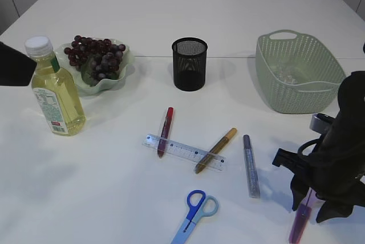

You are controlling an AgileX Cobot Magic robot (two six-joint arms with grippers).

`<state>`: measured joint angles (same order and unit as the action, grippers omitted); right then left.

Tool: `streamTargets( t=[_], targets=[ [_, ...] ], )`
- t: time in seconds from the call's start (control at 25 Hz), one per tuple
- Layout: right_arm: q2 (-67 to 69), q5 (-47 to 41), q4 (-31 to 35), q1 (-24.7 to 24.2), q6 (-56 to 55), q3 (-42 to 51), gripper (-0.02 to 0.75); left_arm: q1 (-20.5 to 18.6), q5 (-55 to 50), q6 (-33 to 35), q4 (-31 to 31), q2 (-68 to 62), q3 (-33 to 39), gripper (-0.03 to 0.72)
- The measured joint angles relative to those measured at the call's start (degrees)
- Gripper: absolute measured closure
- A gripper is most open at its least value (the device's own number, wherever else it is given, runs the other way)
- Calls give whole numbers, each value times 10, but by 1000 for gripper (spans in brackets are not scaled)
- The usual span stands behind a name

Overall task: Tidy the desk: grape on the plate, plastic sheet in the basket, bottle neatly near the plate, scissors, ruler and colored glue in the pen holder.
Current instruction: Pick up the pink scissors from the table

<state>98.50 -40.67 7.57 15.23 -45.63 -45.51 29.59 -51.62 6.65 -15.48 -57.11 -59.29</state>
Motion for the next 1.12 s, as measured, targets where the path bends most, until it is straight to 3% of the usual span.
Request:
streamTargets(
  t=[1.12],
  targets=[
    [21,11,-20,0,1,0,405,0,0,0,0,0,0,245]
  ],
)
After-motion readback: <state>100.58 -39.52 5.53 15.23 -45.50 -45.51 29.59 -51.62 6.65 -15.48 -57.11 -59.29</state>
